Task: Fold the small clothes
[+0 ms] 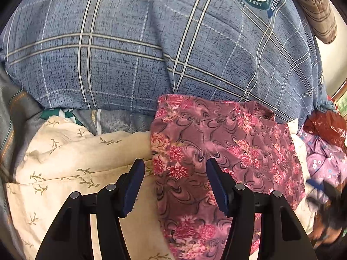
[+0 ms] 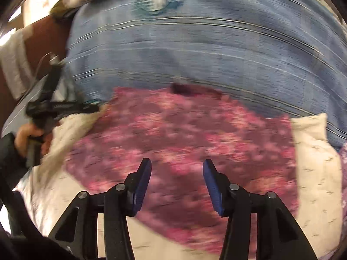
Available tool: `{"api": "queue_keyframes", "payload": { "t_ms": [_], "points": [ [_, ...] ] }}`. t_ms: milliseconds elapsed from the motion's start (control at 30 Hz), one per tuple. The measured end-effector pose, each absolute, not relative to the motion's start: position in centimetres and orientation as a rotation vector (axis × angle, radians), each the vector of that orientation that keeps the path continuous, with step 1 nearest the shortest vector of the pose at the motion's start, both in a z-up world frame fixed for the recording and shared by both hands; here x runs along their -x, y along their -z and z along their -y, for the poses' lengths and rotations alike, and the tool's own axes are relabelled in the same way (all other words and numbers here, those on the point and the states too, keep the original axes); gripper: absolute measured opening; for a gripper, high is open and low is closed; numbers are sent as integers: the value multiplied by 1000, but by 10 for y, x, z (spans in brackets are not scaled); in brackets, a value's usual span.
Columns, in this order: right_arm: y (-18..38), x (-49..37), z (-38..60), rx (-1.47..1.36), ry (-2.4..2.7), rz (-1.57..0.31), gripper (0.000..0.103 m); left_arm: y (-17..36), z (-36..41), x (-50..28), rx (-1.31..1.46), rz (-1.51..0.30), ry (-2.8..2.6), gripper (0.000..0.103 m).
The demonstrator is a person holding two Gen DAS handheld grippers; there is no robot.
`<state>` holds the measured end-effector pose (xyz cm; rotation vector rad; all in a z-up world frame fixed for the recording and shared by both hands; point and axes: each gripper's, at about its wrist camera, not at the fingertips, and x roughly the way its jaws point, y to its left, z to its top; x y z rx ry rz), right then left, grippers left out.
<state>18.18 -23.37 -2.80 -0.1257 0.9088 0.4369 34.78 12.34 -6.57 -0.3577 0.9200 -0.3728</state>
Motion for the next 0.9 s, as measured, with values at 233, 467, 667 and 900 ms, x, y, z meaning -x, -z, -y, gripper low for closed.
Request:
{"api": "queue_keyframes", "payload": {
  "t_ms": [233,467,667,900],
  "points": [
    [47,-126,124,300,-665,-941,53,77,-129,-366,353,-974,408,58],
    [79,-111,63,463,-765,-961,56,86,-147,-366,409,-997,420,58],
    [112,-99,21,773,-652,-799,56,96,-156,-369,466,-1011,416,58],
    [127,-113,15,783,-591,-783,12,103,-145,-377,505,-1031,457,58]
  ]
}}
